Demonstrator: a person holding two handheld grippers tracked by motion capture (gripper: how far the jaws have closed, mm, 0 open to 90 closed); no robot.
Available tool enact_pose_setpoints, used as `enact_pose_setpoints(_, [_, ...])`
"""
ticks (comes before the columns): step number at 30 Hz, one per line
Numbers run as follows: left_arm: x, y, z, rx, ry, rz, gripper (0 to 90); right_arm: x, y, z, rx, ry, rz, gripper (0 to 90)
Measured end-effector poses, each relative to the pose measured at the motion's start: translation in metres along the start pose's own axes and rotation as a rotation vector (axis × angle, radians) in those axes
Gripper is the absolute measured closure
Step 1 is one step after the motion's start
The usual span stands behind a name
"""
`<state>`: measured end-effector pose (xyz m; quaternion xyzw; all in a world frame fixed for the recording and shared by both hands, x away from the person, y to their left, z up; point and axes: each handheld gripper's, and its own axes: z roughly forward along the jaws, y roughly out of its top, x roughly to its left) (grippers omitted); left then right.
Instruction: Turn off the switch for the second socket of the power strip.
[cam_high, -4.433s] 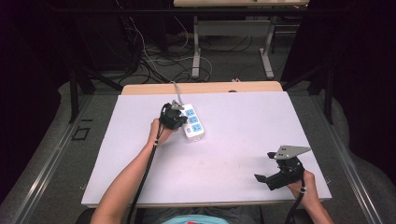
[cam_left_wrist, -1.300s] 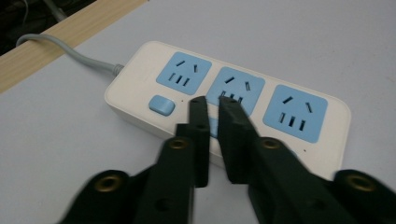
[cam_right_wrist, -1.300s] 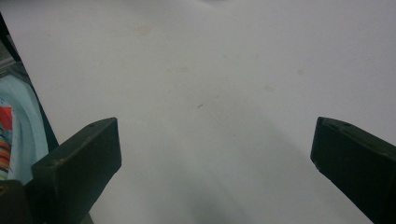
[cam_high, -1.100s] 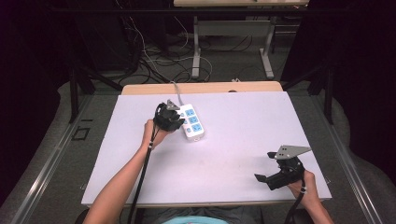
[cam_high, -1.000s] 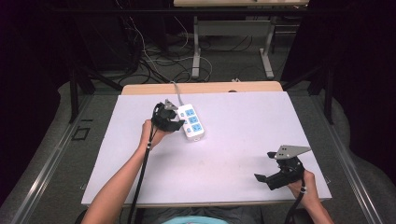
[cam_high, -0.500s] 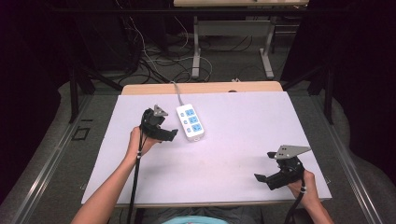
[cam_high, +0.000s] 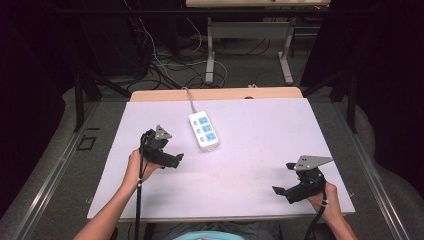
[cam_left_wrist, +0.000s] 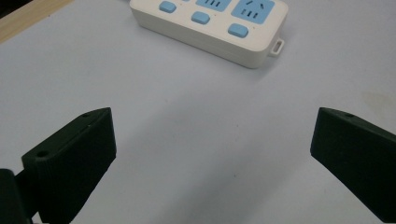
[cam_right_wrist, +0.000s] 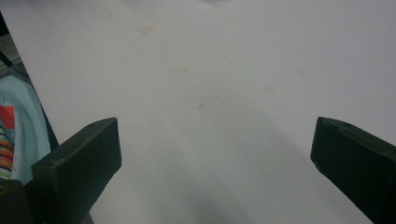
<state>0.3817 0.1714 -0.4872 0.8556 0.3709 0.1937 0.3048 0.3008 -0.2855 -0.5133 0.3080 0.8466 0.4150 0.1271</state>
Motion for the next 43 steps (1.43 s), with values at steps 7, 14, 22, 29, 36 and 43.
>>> enact_pose_setpoints(7, [-0.005, -0.018, -0.013, -0.006, 0.009, 0.002, 0.1, 0.0, 0.0, 0.001, -0.001, -0.008, -0.002, 1.2])
enact_pose_setpoints(14, [-0.006, -0.036, -0.024, -0.016, 0.018, -0.002, 0.1, 0.0, 0.0, 0.001, -0.003, -0.007, 0.002, 1.2])
enact_pose_setpoints(22, [-0.009, -0.054, -0.032, -0.018, 0.017, -0.013, 0.1, 0.0, 0.0, 0.0, -0.003, -0.006, 0.002, 1.2])
enact_pose_setpoints(29, [-0.014, -0.069, -0.039, -0.038, 0.024, 0.001, 0.0, 0.0, 0.0, 0.0, 0.001, -0.007, 0.001, 1.2])
enact_pose_setpoints(36, [-0.022, -0.08, -0.04, -0.037, 0.018, 0.032, 0.0, 0.0, 0.001, -0.002, 0.017, -0.006, -0.009, 1.2])
enact_pose_setpoints(43, [-0.026, -0.082, -0.036, -0.023, -0.011, 0.034, 0.0, 0.001, 0.0, -0.001, 0.0, -0.01, -0.011, 1.2])
